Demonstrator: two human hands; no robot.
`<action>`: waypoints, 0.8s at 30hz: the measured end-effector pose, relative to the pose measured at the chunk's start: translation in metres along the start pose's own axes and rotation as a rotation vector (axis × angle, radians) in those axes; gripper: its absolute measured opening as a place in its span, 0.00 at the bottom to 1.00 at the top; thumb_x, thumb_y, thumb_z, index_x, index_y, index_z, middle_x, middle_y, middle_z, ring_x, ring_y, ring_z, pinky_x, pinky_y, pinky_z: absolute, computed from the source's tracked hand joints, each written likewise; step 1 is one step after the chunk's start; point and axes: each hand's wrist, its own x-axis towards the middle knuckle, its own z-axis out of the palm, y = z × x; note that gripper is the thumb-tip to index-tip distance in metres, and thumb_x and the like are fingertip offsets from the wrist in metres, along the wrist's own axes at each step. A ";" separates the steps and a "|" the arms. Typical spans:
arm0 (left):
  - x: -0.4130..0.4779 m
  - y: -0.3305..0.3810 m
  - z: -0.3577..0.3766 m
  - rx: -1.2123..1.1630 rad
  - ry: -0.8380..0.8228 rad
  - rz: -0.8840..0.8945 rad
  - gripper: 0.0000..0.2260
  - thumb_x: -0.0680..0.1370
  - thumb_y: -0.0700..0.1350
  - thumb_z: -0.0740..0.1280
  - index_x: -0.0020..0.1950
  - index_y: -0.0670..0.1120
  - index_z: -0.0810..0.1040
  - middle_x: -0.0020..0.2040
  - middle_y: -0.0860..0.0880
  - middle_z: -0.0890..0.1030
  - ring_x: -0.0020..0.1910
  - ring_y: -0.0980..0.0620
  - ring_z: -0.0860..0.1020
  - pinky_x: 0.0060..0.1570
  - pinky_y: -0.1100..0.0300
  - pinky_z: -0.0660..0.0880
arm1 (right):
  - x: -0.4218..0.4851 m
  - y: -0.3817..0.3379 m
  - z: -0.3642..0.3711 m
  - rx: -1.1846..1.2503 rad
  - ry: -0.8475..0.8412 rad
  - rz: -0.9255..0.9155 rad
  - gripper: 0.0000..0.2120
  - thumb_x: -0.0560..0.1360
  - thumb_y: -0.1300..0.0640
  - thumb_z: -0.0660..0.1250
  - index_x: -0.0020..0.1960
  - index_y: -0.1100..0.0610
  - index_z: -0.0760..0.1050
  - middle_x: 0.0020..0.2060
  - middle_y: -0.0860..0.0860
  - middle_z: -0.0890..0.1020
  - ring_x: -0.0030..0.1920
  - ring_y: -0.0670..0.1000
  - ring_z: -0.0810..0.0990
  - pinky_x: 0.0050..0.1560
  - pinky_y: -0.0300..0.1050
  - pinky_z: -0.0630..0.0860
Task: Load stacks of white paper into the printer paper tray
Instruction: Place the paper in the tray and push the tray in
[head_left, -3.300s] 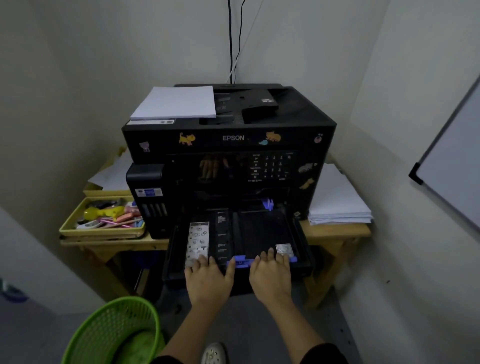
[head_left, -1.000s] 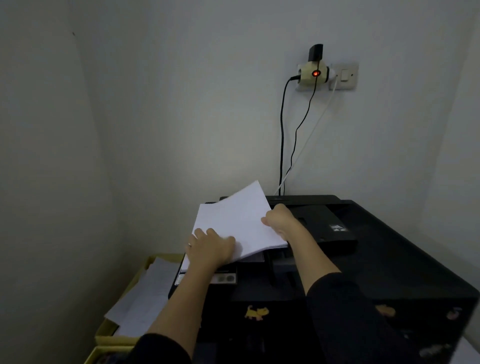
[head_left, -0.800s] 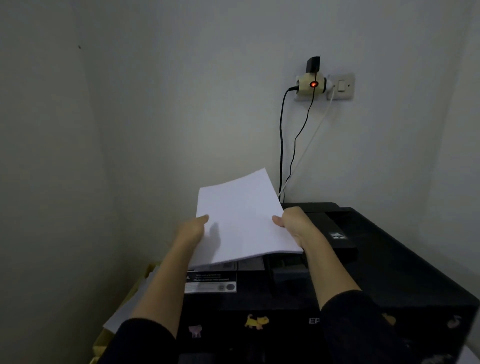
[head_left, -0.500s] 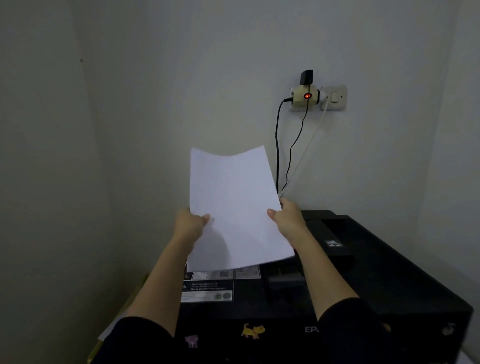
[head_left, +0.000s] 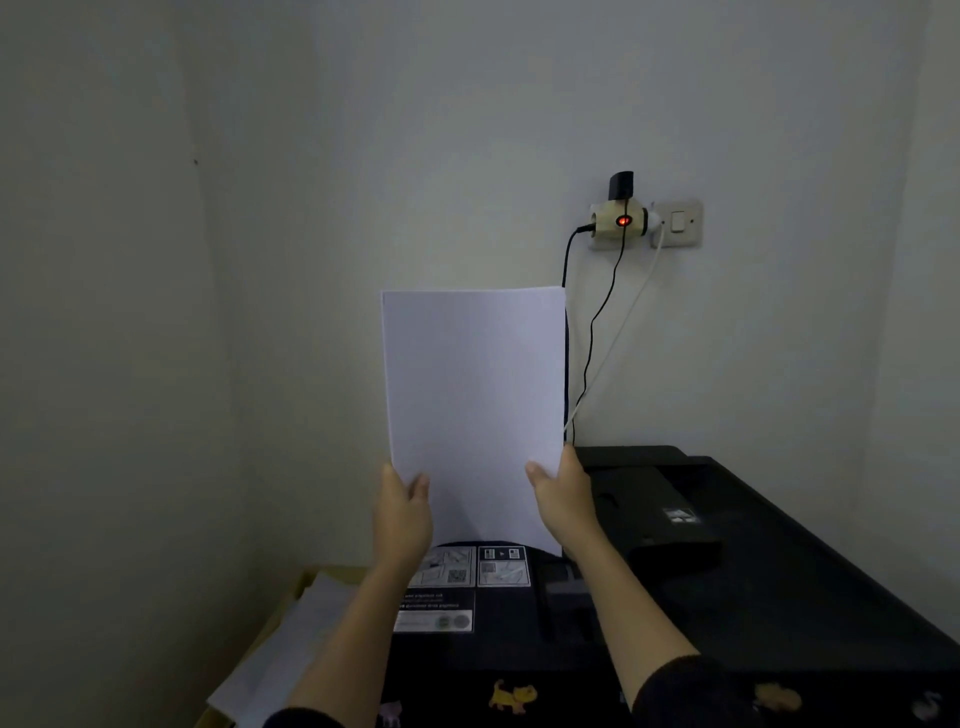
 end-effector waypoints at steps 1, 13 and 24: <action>0.000 0.000 0.000 0.010 0.010 -0.008 0.15 0.82 0.41 0.58 0.67 0.39 0.65 0.67 0.41 0.72 0.67 0.43 0.71 0.64 0.51 0.68 | 0.000 -0.001 0.000 -0.002 0.003 0.006 0.23 0.79 0.62 0.60 0.73 0.60 0.62 0.68 0.56 0.72 0.66 0.55 0.72 0.65 0.43 0.65; -0.010 0.012 0.001 0.002 0.110 -0.036 0.09 0.81 0.41 0.59 0.58 0.39 0.73 0.56 0.40 0.78 0.51 0.47 0.74 0.54 0.53 0.72 | -0.011 -0.001 0.001 -0.075 0.112 0.001 0.22 0.80 0.66 0.57 0.73 0.63 0.61 0.66 0.61 0.72 0.64 0.58 0.72 0.56 0.37 0.64; -0.088 0.057 0.004 0.241 0.219 -0.003 0.15 0.77 0.38 0.58 0.62 0.39 0.74 0.57 0.38 0.79 0.45 0.44 0.74 0.44 0.56 0.70 | -0.076 -0.029 -0.077 -0.154 0.215 -0.032 0.09 0.74 0.68 0.59 0.50 0.67 0.75 0.47 0.58 0.81 0.42 0.54 0.76 0.37 0.43 0.71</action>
